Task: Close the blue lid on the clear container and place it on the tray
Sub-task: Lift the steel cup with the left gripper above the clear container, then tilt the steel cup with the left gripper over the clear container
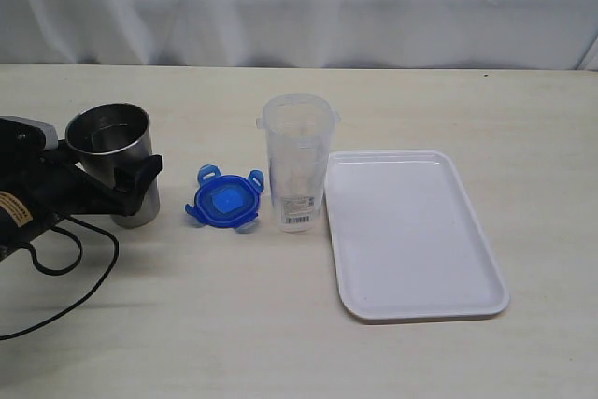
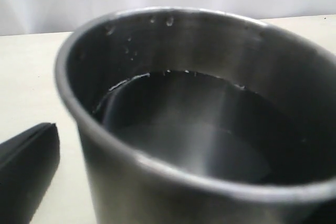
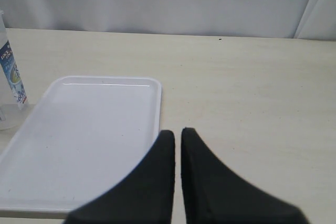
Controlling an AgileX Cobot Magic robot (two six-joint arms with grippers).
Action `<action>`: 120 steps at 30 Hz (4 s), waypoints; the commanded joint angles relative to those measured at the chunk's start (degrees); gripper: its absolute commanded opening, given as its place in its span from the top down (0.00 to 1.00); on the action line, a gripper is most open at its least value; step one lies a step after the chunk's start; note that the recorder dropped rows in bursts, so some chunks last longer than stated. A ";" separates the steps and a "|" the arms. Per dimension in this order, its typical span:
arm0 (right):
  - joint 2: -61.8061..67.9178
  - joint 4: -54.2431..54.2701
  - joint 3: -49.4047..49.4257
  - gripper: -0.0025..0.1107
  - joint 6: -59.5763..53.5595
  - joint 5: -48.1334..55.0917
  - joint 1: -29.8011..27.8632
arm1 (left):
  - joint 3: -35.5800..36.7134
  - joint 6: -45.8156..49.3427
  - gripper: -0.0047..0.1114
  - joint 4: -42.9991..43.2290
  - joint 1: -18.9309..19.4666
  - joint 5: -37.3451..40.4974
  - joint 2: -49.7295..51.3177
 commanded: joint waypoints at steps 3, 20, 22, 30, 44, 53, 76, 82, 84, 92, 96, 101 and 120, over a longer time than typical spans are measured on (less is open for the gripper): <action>-0.25 0.04 0.10 0.94 0.06 -0.01 -0.24 | -0.33 0.16 0.26 -0.33 -0.12 -0.54 0.18; -0.25 0.04 0.10 0.94 0.06 -0.01 -0.24 | -0.33 -0.80 0.96 6.79 -0.12 -0.54 0.18; -0.25 0.04 0.10 0.94 0.06 -0.01 -0.24 | -0.33 -0.80 0.96 7.10 -0.12 -0.54 0.18; -0.25 0.04 0.10 0.94 0.06 -0.01 -0.24 | -0.33 -2.03 0.96 7.09 -0.12 -0.54 -3.29; -0.25 0.04 0.10 0.94 0.06 -0.01 -0.24 | -0.95 -5.93 0.96 7.30 -0.12 -0.54 -11.94; -0.25 0.04 0.10 0.94 0.06 -0.01 -0.24 | -7.56 -14.57 0.96 12.77 -0.12 0.10 -12.65; -0.25 0.04 0.10 0.94 0.06 -0.01 -0.24 | -26.08 -24.57 0.96 17.65 -9.48 20.71 -12.65; -0.25 0.04 0.10 0.94 0.06 -0.01 -0.24 | -30.68 -24.36 0.96 17.62 -13.57 28.39 -12.65; -0.25 0.04 0.10 0.94 0.06 -0.01 -0.24 | -31.68 -24.36 0.96 17.62 -14.51 30.25 -12.65; -0.25 0.04 0.10 0.94 0.06 -0.01 -0.24 | -32.17 -22.08 0.96 17.61 -17.63 30.39 -12.65; -0.25 0.04 0.10 0.94 0.06 -0.01 -0.24 | -32.17 -21.22 0.96 17.61 -18.06 30.39 -12.65; -0.25 0.04 0.10 0.94 0.06 -0.01 -0.24 | -32.17 -19.48 0.96 17.72 -18.06 30.39 -12.65; -0.25 0.04 0.10 0.94 0.06 -0.01 -0.24 | -32.17 -12.00 0.96 25.05 -18.11 30.05 -12.65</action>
